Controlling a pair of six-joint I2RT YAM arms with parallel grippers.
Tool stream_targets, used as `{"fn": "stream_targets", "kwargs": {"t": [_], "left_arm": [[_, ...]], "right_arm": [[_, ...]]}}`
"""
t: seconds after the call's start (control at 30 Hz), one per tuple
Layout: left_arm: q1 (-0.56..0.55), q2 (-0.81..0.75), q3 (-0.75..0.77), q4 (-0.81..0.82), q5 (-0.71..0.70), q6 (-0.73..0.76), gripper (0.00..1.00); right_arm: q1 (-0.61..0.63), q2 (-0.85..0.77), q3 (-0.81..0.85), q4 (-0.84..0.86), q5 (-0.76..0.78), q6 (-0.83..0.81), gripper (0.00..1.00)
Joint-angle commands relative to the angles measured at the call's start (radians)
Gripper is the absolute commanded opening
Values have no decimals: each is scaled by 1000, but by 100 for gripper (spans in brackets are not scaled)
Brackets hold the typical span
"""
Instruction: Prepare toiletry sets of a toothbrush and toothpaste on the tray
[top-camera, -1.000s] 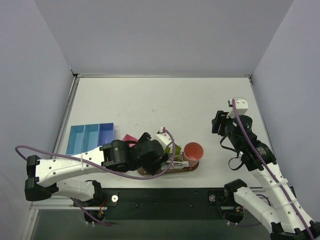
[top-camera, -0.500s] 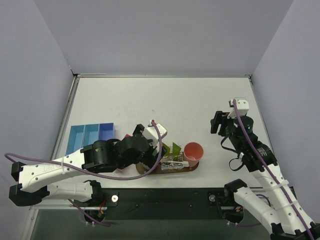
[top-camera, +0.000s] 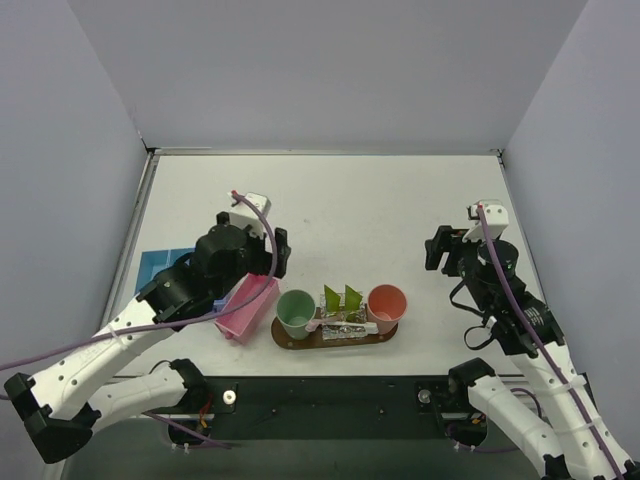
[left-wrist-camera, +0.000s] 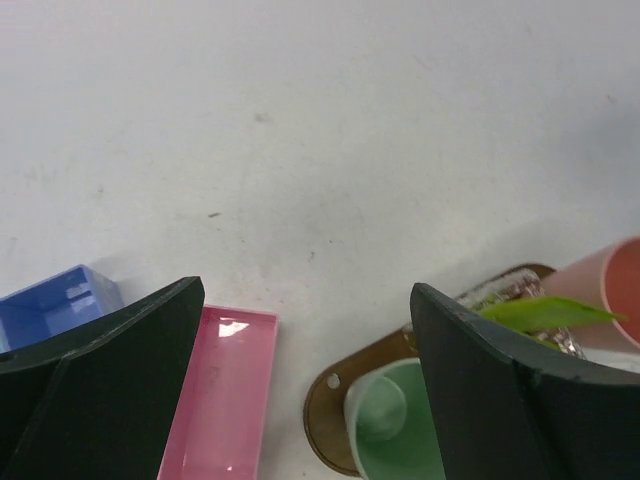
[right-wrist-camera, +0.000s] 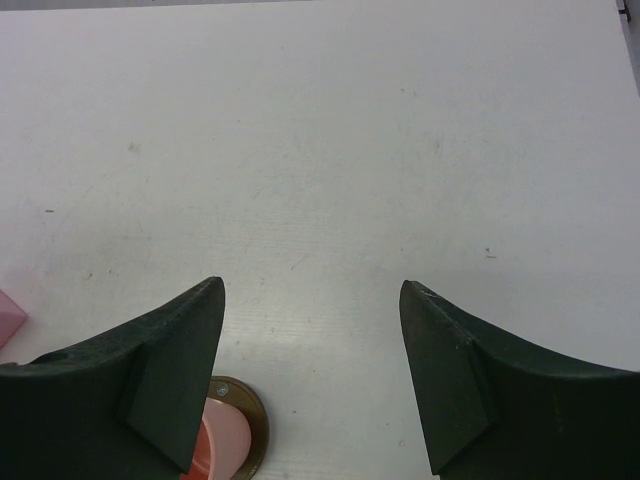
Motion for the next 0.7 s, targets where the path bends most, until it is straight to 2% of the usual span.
{"fn": "stream_targets", "kwargs": {"t": [0.0,0.07,0.2,0.4,0.67], "left_arm": [[154,-84,-23,137,18,-20,96],[238,-117,-51,144,26,7,96],[334,-183,-112,184,12,53,97],[344,-248,-141,207,-64,103,97],[344,-266,-154,215,-81,101,97]], "right_arm": [[-5,-43,29,-8,19,-11,66],[-5,-54,26,-9,27,-18,66],[-5,-80,15,-8,42,-34,66],[-4,-94,-8,11,42,-46,66],[-4,-90,-19,34,30,-49,66]]}}
